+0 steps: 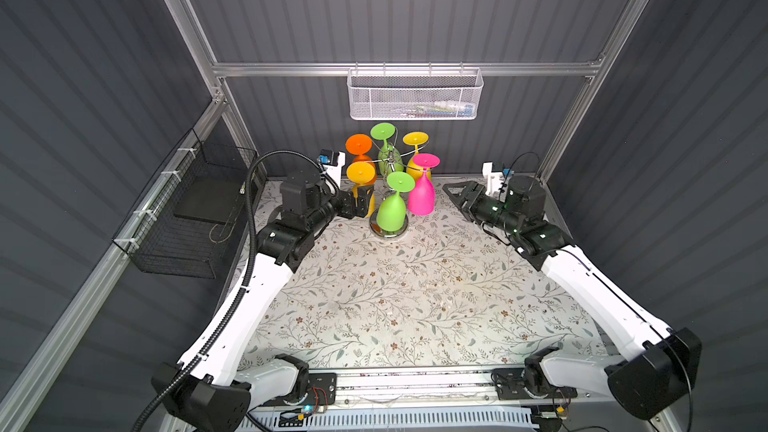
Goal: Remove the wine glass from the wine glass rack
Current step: 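Raise both grippers up toward the hanging glasses on the rack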
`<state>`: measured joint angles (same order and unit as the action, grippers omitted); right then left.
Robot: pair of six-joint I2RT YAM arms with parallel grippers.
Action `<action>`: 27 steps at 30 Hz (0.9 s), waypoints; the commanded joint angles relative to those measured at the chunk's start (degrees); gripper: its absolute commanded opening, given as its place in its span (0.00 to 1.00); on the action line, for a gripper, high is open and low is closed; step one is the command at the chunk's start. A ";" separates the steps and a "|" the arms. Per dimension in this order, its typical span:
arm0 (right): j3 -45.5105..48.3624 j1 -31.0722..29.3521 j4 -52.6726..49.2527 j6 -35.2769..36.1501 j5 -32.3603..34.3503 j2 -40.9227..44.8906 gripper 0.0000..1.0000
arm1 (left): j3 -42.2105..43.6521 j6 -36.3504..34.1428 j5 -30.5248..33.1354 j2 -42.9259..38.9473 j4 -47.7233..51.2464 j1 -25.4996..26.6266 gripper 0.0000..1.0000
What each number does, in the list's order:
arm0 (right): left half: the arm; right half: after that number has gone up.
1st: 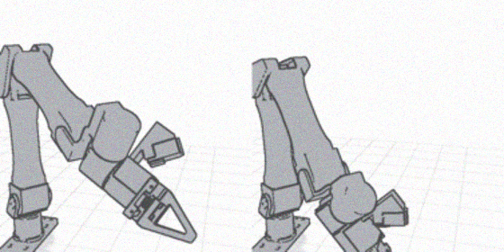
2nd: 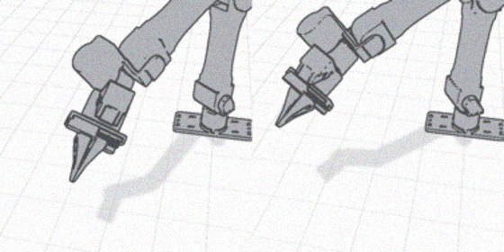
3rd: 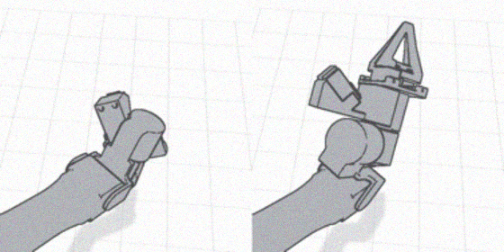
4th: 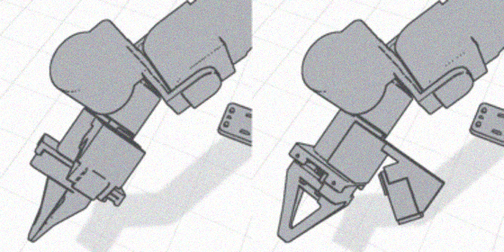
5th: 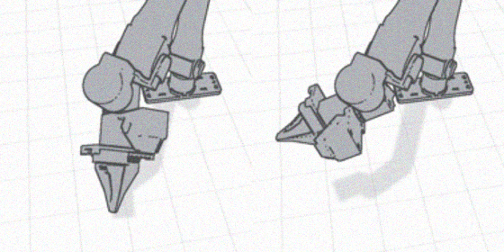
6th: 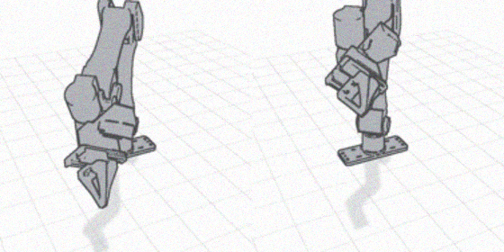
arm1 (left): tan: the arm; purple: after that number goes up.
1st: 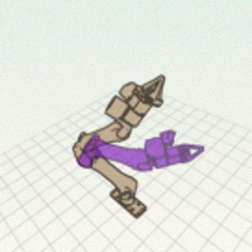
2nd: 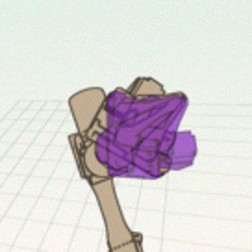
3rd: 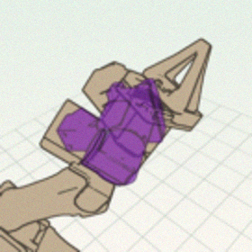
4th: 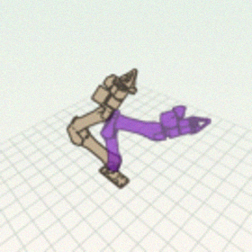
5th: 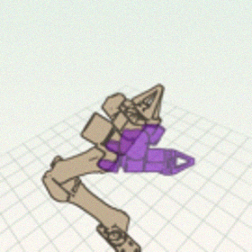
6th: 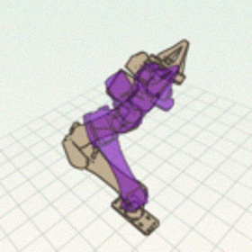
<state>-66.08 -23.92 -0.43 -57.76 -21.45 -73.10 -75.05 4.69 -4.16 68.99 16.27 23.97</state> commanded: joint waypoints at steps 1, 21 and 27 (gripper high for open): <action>-2.11 -2.24 1.71 -2.74 -0.91 -1.93 0.52 | 3.84 -6.42 -2.30 -2.03 -6.74 0.55 0.99; -7.04 -5.65 12.01 -12.89 -0.90 -11.86 0.43 | 10.80 -9.06 -2.72 -6.68 -9.94 0.38 0.99; -8.83 -6.31 12.13 -13.24 -0.52 -14.50 0.42 | 11.77 -8.92 -3.52 -7.47 -10.21 0.38 0.98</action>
<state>-73.10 -29.80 10.11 -70.19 -21.65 -86.59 -63.94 -3.16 -7.09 63.00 7.20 24.40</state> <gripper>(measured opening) 0.419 0.984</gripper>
